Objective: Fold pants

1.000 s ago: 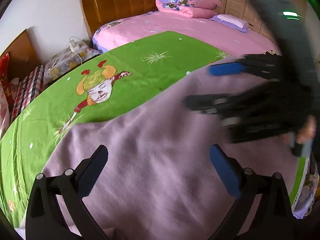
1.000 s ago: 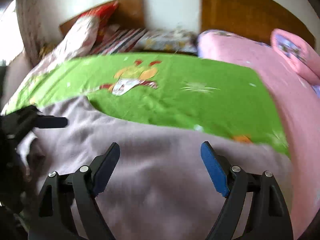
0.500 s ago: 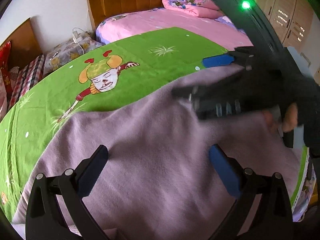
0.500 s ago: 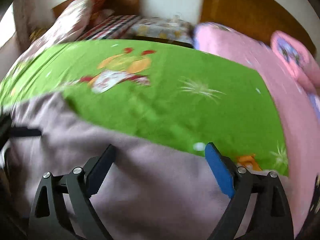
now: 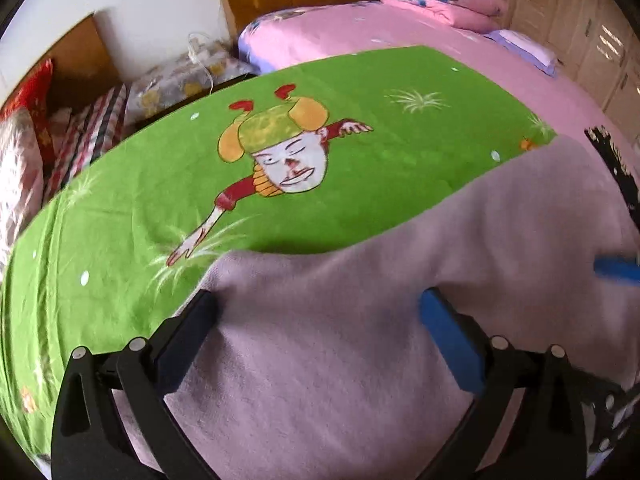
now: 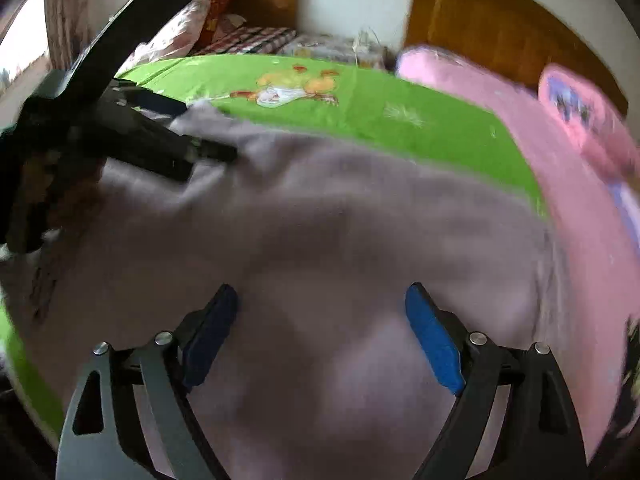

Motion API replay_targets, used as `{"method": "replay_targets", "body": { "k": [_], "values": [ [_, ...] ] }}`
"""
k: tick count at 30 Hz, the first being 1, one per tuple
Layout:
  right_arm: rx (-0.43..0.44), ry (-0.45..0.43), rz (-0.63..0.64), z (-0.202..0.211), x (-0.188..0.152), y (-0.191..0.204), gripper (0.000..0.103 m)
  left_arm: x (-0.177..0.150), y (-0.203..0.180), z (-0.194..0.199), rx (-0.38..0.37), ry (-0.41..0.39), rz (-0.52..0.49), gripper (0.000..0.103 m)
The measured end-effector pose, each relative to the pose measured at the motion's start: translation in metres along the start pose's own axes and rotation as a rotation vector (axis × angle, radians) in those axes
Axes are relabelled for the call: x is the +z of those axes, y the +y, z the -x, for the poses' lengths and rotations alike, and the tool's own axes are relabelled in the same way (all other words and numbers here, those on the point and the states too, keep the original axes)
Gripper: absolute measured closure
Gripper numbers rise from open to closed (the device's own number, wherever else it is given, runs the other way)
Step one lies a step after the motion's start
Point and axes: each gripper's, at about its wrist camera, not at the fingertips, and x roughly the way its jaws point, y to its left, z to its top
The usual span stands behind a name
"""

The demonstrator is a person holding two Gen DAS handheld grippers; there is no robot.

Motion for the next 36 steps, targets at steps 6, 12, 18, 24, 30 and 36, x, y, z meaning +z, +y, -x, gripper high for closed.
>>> {"method": "replay_targets", "body": {
  "k": [6, 12, 18, 24, 30, 36],
  "values": [
    [-0.068, 0.011, -0.056, 0.033, -0.034, -0.006, 0.019, 0.000, 0.003, -0.001, 0.013, -0.012, 0.017, 0.001],
    [0.004, -0.059, -0.039, 0.033, -0.025, 0.039, 0.015, -0.004, -0.001, 0.001, 0.028, -0.028, 0.015, 0.001],
    [0.046, -0.040, -0.099, 0.050, -0.062, 0.022, 0.016, -0.005, -0.004, 0.005, 0.047, -0.036, 0.003, 0.001],
    [0.191, -0.172, -0.681, 0.081, -0.113, -0.096, 0.015, -0.018, -0.037, 0.073, -0.077, -0.187, -0.019, 0.002],
    [0.313, -0.222, -0.877, 0.050, -0.125, -0.141, 0.016, -0.058, -0.093, 0.068, -0.185, -0.105, -0.106, 0.002],
    [0.286, -0.226, -0.924, 0.031, -0.097, -0.157, 0.013, -0.076, -0.104, 0.048, -0.159, -0.084, -0.140, 0.001]
  ]
}}
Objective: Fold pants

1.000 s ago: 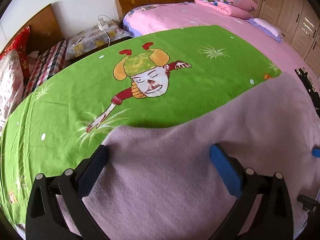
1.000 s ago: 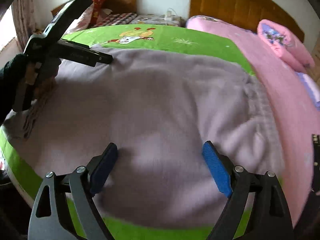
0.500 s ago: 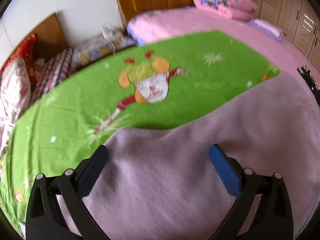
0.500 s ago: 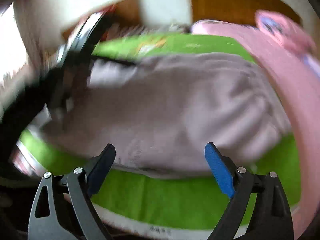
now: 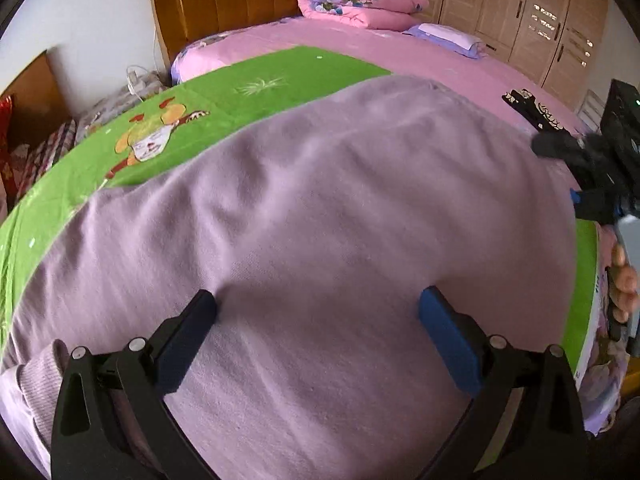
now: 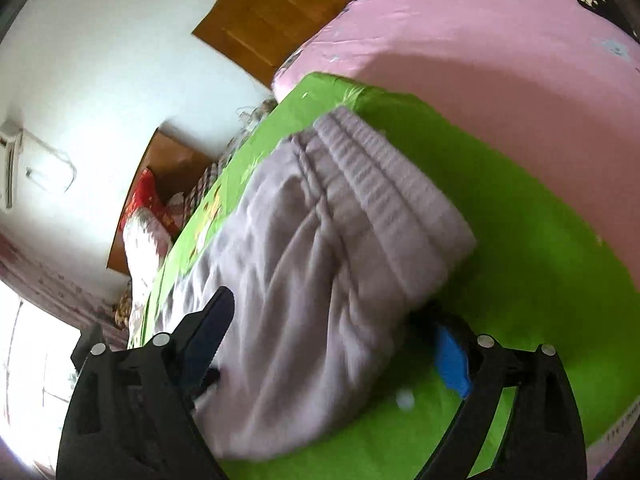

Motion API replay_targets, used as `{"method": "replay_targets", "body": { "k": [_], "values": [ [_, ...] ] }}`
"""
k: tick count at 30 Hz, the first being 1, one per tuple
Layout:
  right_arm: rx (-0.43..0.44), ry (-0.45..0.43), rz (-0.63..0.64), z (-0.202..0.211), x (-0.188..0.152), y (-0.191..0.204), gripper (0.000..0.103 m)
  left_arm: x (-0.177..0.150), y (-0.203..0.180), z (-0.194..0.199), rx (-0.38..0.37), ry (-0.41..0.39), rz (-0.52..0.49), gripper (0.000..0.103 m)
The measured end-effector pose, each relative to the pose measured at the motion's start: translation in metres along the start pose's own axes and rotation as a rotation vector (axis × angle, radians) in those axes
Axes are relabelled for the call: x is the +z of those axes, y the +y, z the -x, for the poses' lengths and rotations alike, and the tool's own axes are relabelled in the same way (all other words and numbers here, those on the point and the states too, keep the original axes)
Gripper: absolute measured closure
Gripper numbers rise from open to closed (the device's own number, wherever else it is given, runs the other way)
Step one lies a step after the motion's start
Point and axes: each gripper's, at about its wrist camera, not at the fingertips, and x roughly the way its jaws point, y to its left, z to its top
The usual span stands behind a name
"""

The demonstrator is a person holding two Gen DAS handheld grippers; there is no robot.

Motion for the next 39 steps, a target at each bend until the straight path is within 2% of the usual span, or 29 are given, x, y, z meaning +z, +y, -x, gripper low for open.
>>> {"method": "replay_targets", "body": {
  "k": [2, 6, 7, 8, 11, 15, 16, 17, 19, 22, 29, 39],
  "values": [
    [0.018, -0.007, -0.034, -0.001, -0.002, -0.002, 0.012, 0.001, 0.002, 0.000, -0.011, -0.002, 0.006, 0.001],
    [0.056, 0.123, 0.085, -0.004, -0.019, 0.012, 0.013, 0.002, 0.007, 0.000, -0.008, -0.003, 0.002, 0.001],
    [0.071, 0.147, 0.103, -0.005, -0.022, 0.016, 0.023, 0.003, 0.009, 0.000, -0.008, -0.003, 0.001, 0.001],
    [0.088, 0.156, 0.100, -0.009, -0.021, 0.017, 0.024, 0.002, 0.005, 0.000, -0.005, -0.003, 0.000, 0.001],
    [0.095, 0.059, 0.056, -0.019, -0.012, 0.014, 0.025, -0.001, 0.000, -0.003, -0.002, -0.003, 0.000, 0.001],
    [0.065, 0.019, 0.043, -0.029, -0.010, 0.020, 0.026, -0.002, -0.003, -0.003, -0.005, -0.005, 0.001, 0.001],
    [0.057, 0.006, 0.039, -0.028, -0.011, 0.017, 0.040, -0.001, -0.003, -0.003, -0.004, -0.005, 0.001, 0.001],
    [0.040, -0.007, 0.025, -0.025, -0.012, 0.014, 0.060, -0.001, -0.005, -0.003, -0.003, -0.006, 0.002, 0.001],
    [0.049, -0.032, -0.039, -0.017, -0.018, -0.003, 0.067, -0.002, -0.007, -0.004, -0.001, -0.006, 0.002, 0.001],
    [0.063, -0.047, -0.065, -0.013, -0.020, -0.010, 0.068, -0.003, -0.006, -0.003, 0.002, -0.006, 0.000, 0.001],
    [0.070, -0.020, -0.070, -0.018, -0.012, -0.015, 0.070, -0.004, -0.007, -0.004, 0.005, -0.008, 0.003, 0.001],
    [0.053, -0.066, -0.046, -0.014, -0.018, -0.009, 0.074, -0.004, -0.007, -0.001, 0.004, -0.002, 0.008, 0.002]
  ]
}}
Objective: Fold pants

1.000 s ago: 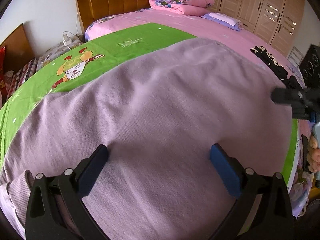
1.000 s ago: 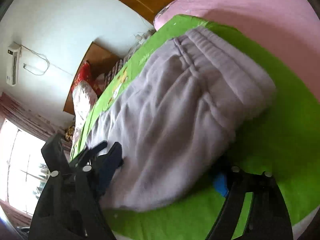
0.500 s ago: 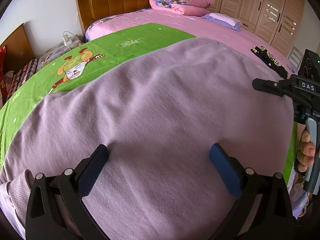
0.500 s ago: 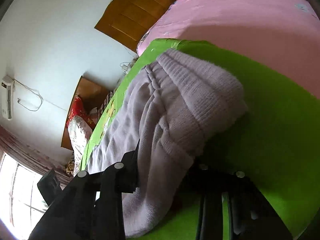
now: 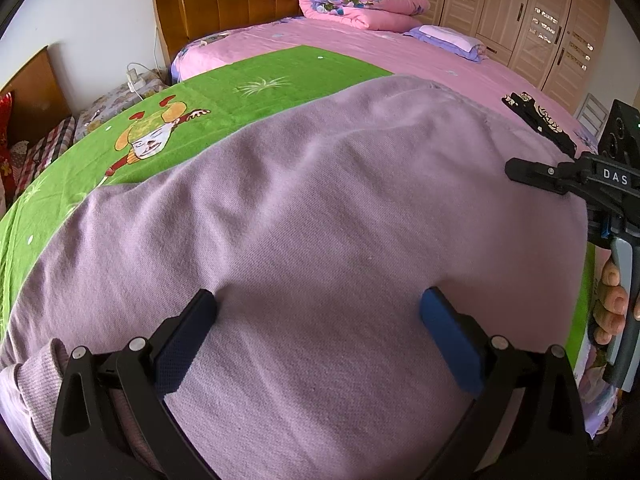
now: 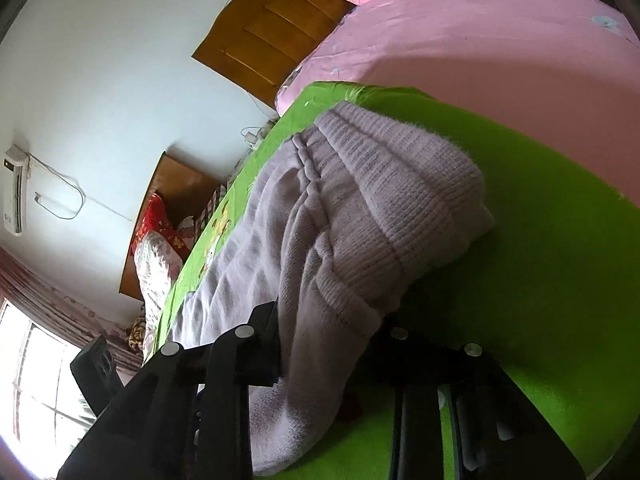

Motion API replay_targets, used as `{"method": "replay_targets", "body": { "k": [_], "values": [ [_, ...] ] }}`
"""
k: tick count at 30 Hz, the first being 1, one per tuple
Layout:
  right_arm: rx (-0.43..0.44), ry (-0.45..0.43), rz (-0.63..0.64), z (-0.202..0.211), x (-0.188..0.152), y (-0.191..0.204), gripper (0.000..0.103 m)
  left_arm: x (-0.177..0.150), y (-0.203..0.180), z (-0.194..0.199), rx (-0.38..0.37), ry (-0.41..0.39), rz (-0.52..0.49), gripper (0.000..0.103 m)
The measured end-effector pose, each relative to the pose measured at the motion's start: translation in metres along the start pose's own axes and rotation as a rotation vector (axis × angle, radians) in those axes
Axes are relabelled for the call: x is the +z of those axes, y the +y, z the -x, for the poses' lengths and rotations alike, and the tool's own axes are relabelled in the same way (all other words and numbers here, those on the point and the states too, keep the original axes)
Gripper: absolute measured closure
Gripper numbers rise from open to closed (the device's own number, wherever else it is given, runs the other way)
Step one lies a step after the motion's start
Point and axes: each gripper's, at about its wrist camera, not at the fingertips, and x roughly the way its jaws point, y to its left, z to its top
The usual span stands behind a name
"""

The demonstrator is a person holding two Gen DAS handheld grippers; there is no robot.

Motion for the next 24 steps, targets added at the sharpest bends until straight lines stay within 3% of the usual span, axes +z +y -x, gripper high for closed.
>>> {"method": "replay_targets", "body": {
  "k": [3, 5, 8, 11, 13, 15, 16, 18, 21, 24],
  "values": [
    [-0.006, -0.003, 0.008, 0.000, -0.001, 0.002, 0.074, -0.003, -0.010, 0.020, -0.023, -0.021, 0.006, 0.002],
    [-0.003, -0.005, 0.006, 0.002, -0.002, 0.001, 0.074, -0.008, -0.028, 0.035, -0.051, -0.048, -0.049, 0.002],
    [0.006, -0.006, 0.001, 0.002, -0.003, 0.001, 0.074, -0.022, -0.049, 0.022, -0.025, -0.001, -0.105, 0.002],
    [0.005, -0.008, -0.003, 0.003, -0.004, 0.001, 0.074, -0.030, -0.047, 0.017, -0.048, -0.054, -0.106, 0.001],
    [-0.006, -0.011, -0.001, 0.004, -0.004, 0.003, 0.074, -0.027, -0.040, 0.029, -0.115, -0.038, -0.069, 0.002],
    [-0.041, -0.037, 0.044, 0.009, -0.006, 0.017, 0.074, -0.027, -0.024, 0.058, -0.196, -0.101, -0.004, 0.002],
    [-0.062, -0.060, 0.091, 0.013, -0.008, 0.030, 0.074, -0.031, -0.008, 0.083, -0.237, -0.157, 0.043, 0.002],
    [-0.122, -0.103, 0.245, 0.022, -0.014, 0.071, 0.075, -0.043, 0.026, 0.117, -0.242, -0.232, 0.127, 0.002],
    [-0.223, -0.167, 0.584, 0.029, -0.044, 0.163, 0.075, -0.077, 0.095, 0.157, -0.173, -0.309, 0.309, 0.002],
    [-0.256, -0.208, 0.921, 0.018, -0.108, 0.256, 0.075, -0.130, 0.165, 0.188, -0.084, -0.360, 0.528, 0.002]
  ]
}}
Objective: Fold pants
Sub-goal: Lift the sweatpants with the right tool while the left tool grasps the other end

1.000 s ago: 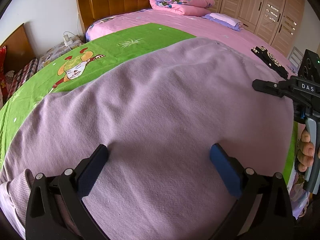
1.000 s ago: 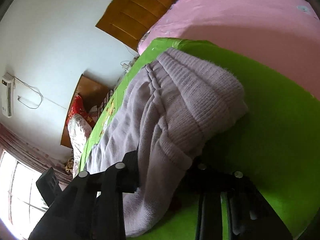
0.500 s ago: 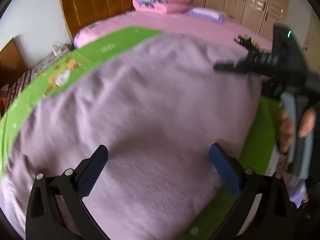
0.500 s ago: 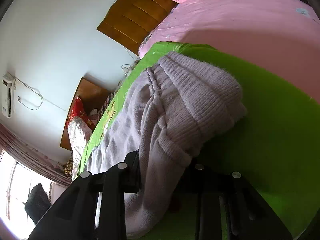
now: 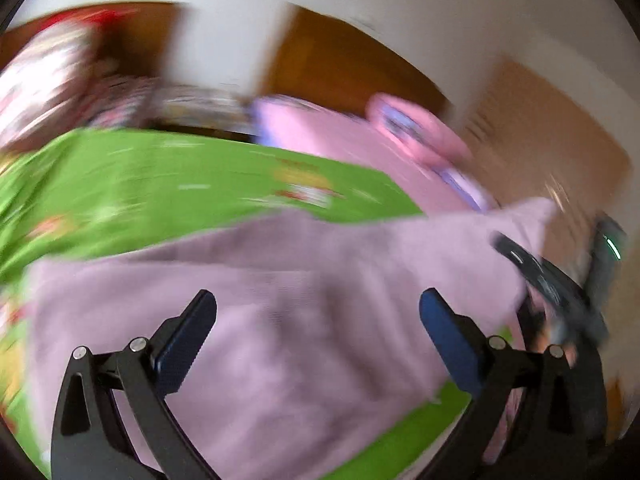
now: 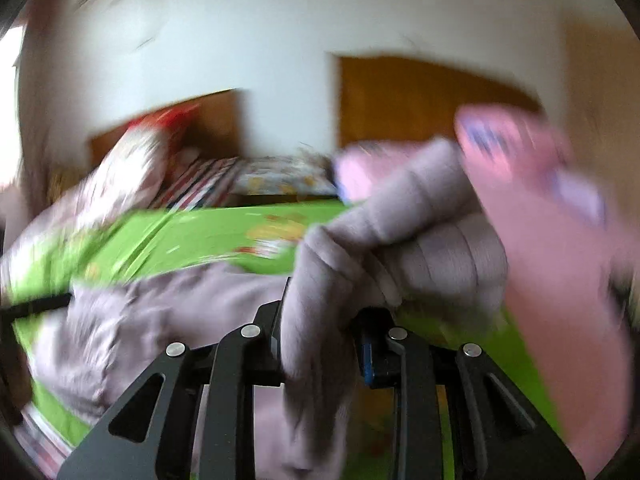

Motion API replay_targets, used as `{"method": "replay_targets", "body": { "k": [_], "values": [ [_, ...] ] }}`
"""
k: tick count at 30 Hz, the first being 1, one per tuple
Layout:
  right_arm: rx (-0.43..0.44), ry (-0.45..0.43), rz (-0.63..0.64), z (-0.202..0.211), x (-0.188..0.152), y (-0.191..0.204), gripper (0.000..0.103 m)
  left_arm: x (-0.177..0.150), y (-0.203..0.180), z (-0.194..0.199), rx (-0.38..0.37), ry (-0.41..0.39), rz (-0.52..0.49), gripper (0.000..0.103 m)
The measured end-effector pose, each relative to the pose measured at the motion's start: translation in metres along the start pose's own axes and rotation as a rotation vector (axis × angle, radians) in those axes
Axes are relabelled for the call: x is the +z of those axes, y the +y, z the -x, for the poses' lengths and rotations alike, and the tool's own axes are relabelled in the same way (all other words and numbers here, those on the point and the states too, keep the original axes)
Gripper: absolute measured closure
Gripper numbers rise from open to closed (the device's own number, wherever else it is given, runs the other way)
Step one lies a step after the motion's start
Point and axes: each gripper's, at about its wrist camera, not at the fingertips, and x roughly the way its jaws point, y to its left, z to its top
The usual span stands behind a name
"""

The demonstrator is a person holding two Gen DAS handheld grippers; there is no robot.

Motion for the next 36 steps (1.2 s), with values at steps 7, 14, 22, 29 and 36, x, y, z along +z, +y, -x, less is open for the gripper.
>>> {"method": "replay_targets", "body": {
  "k": [7, 14, 22, 29, 36],
  "values": [
    [0.069, -0.002, 0.776, -0.021, -0.074, 0.245, 0.076, -0.047, 0.111, 0.062, -0.054, -0.036, 0.351, 0.002],
    [0.024, -0.090, 1.025, -0.023, -0.124, 0.281, 0.076, -0.064, 0.108, 0.059, -0.259, 0.033, 0.389, 0.002],
    [0.051, -0.183, 0.869, 0.001, -0.101, 0.253, 0.081, -0.047, 0.081, 0.022, -0.361, 0.208, 0.419, 0.002],
    [0.088, -0.173, 0.908, 0.005, -0.113, 0.251, 0.080, -0.021, 0.088, -0.033, -0.404, 0.273, 0.496, 0.002],
    [0.173, -0.158, 0.811, 0.039, -0.107, 0.206, 0.022, -0.028, 0.097, -0.044, -0.312, 0.285, 0.482, 0.054]
  ]
}}
